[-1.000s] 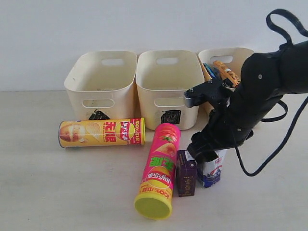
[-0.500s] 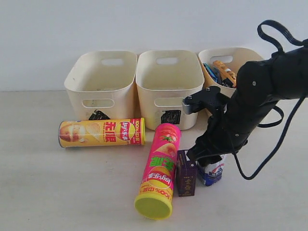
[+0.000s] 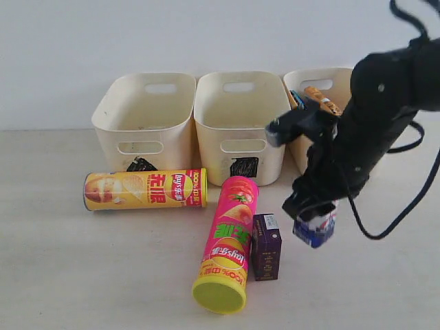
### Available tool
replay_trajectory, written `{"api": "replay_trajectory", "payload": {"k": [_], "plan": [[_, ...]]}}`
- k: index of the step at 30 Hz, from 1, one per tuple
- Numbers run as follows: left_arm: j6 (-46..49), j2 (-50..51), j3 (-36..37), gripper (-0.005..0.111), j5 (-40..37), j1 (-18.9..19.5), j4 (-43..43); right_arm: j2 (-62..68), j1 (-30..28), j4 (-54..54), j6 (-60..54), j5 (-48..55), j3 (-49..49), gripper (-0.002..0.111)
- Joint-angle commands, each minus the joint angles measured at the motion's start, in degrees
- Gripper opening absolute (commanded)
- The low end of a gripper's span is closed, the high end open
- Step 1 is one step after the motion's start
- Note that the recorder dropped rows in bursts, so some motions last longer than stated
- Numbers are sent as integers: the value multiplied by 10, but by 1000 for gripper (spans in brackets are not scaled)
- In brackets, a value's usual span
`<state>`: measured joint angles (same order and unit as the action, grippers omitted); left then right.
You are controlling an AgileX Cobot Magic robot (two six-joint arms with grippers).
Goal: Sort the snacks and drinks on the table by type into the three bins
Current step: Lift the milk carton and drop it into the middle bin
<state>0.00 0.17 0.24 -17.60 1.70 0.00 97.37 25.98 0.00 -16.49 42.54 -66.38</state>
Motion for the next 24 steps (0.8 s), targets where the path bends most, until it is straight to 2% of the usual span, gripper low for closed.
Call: {"api": "replay_trajectory", "payload": {"k": [1, 5, 12, 21, 24], "plan": [[-5, -2, -2, 4, 8, 0, -4, -63, -3, -5, -14, 4, -47, 0], [-5, -2, -2, 4, 8, 0, -4, -92, -3, -5, -16, -64, -72, 0], [-5, -2, -2, 4, 8, 0, -4, -73, -3, 8, 5, -272, -78, 0], [-5, -2, -2, 4, 8, 0, -4, 43, -3, 8, 17, -520, -78, 0], [-5, -2, -2, 4, 8, 0, -4, 107, -7, 41, 17, -561, -109, 0]]}}
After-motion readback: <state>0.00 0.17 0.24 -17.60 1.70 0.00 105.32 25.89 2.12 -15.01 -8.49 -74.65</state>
